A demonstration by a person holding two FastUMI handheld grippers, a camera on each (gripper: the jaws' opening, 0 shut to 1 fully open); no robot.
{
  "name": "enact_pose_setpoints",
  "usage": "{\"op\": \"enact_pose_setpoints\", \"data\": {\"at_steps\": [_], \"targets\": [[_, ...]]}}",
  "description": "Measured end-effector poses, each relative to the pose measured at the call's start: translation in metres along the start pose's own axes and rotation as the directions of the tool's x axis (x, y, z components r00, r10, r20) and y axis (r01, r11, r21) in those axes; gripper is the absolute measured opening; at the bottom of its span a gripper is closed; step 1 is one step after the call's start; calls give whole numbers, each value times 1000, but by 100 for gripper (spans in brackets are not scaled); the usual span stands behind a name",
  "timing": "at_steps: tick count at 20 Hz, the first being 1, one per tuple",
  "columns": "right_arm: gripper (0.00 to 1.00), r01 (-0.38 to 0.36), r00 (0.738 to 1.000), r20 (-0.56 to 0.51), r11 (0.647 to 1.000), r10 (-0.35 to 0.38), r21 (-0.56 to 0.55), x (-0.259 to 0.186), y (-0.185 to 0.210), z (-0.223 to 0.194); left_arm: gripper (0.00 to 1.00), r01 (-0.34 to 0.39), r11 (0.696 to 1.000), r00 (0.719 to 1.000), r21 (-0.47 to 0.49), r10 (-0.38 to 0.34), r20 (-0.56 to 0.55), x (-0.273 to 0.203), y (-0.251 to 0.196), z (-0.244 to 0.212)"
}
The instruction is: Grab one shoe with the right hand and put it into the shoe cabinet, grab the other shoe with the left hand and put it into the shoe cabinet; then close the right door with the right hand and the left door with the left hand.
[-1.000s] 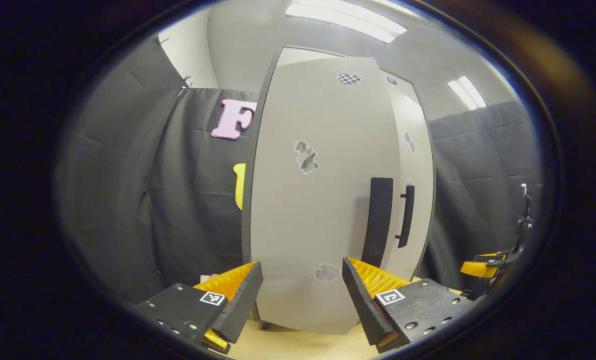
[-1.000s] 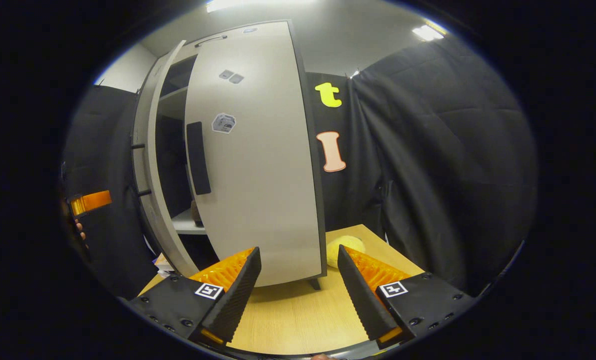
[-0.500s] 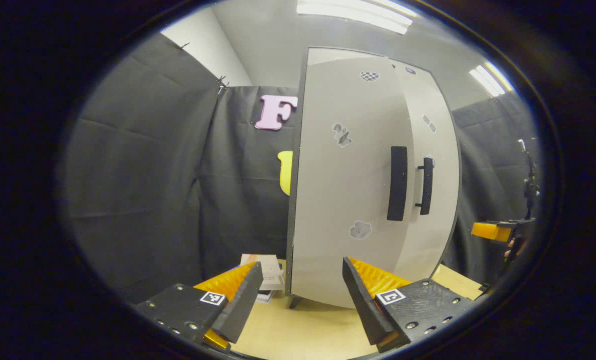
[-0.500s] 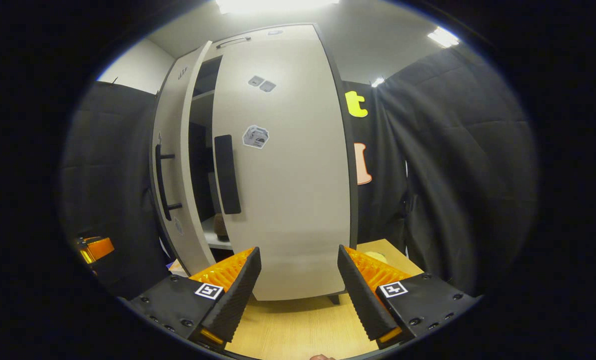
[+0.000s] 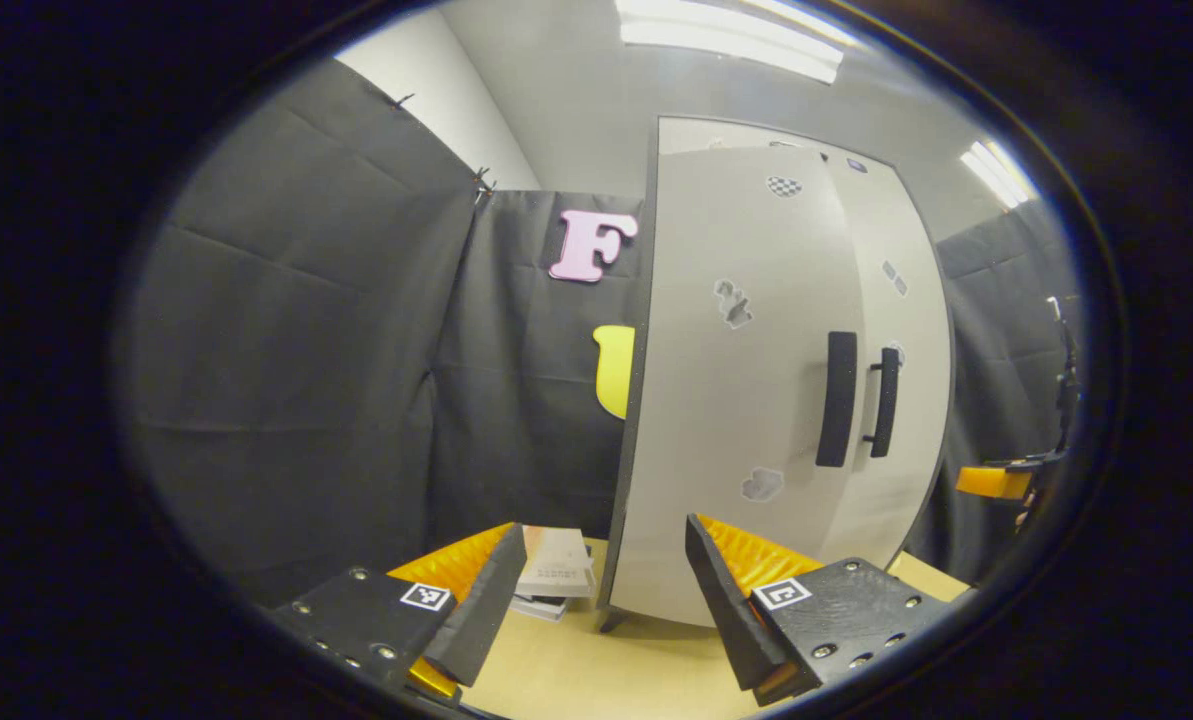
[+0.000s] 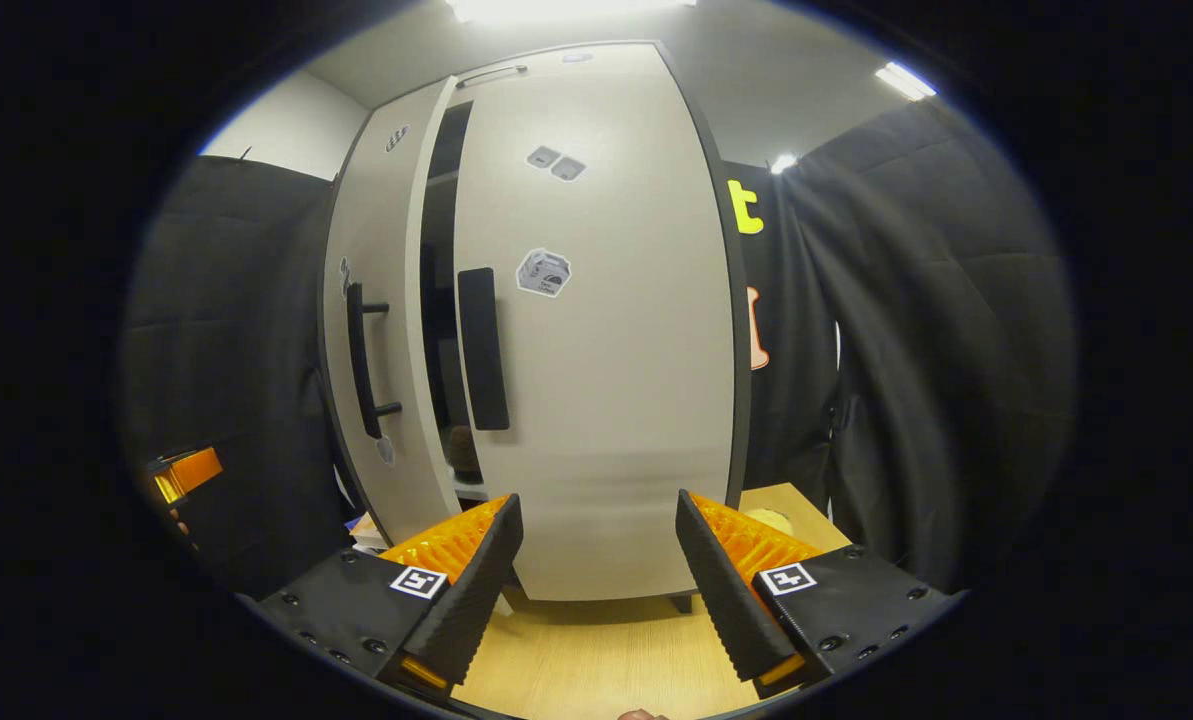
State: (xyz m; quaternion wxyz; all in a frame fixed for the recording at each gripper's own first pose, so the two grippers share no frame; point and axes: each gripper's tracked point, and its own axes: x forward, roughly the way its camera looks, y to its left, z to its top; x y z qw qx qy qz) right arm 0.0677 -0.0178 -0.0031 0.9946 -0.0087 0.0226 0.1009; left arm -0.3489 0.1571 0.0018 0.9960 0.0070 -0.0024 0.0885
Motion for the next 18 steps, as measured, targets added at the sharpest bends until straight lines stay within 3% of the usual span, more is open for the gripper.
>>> {"op": "enact_pose_setpoints", "data": {"at_steps": [2, 3, 5, 6, 11, 12, 13, 14, 16, 17, 18], "targets": [[92, 0, 1000, -2, 1000, 0, 4, 1, 1, -1, 93, -2, 1000, 1000, 7, 2, 2, -2, 4, 1], [98, -1, 1000, -7, 1000, 1, 6, 2, 3, -3, 93, -8, 1000, 1000, 10, 8, -1, -3, 7, 0], [98, -4, 1000, -22, 1000, 4, 11, 2, 5, -8, 93, -12, 1000, 1000, 8, 12, -5, -3, 11, 0], [93, -5, 1000, -28, 1000, 6, 13, 2, 7, -10, 93, -12, 1000, 1000, 5, 12, -4, -5, 12, 0], [97, -6, 999, -40, 1000, 7, 16, 6, 14, -17, 93, -2, 1000, 1000, 20, 2, 14, -6, 17, 9], [97, -11, 998, -53, 1000, 12, 20, 8, 17, -19, 98, 5, 1000, 1000, 17, -5, 12, -4, 15, 10], [93, -15, 998, -63, 1000, 16, 21, 8, 20, -21, 93, 12, 1000, 1000, 6, -12, 4, -3, 14, 8], [98, -17, 998, -61, 1000, 18, 18, 7, 22, -20, 93, 24, 1000, 1000, -5, -24, 2, -2, 13, 7], [97, -18, 998, -63, 1000, 19, 6, 4, 27, -20, 93, 47, 999, 999, -23, -48, -11, 0, 8, -1], [98, -19, 998, -59, 1000, 19, 4, 0, 28, -19, 98, 56, 998, 998, -34, -57, -17, 2, 5, -3], [98, -20, 998, -54, 1000, 20, 2, -3, 28, -19, 93, 61, 997, 998, -45, -62, -18, 3, 3, -4]]}}
